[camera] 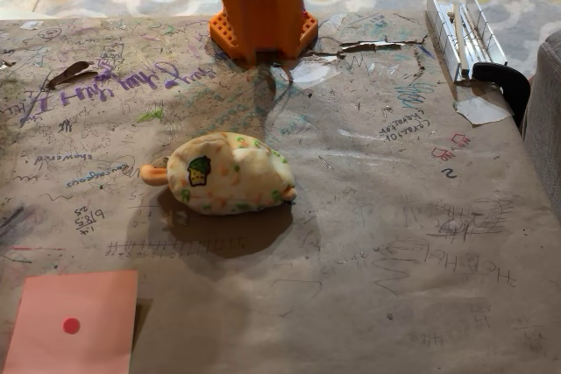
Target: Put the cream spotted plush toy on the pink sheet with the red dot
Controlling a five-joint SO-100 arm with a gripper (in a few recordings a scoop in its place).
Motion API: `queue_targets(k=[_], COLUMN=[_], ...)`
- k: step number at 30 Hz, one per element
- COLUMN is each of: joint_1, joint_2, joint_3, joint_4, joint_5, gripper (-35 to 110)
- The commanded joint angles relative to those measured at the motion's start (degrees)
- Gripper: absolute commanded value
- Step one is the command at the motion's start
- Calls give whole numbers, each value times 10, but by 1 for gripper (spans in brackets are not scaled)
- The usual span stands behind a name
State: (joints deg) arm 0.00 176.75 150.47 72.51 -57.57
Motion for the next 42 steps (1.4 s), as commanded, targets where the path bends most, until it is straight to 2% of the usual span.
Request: queue_targets(k=[1,4,10,12,18,23,25,27,30,33,38,42], joint_1=[24,63,156,180,160,148,146,142,134,114,99,156], joint_2=[-91,-188,-375,-439,-607,-709,-714,-719,-722,-700,-481,-309], joint_3=[-101,-80,13,16,-14,0,-6,6,69,144,216,195], joint_4=[3,-70,-354,-396,-465,-608,-606,-646,-779,-905,-907,-889], joint_5=[-115,-218,-363,-409,-416,-406,-401,-402,-403,-355,-246,-208], gripper=[29,33,34,35,35,30,19,1,0,0,0,0])
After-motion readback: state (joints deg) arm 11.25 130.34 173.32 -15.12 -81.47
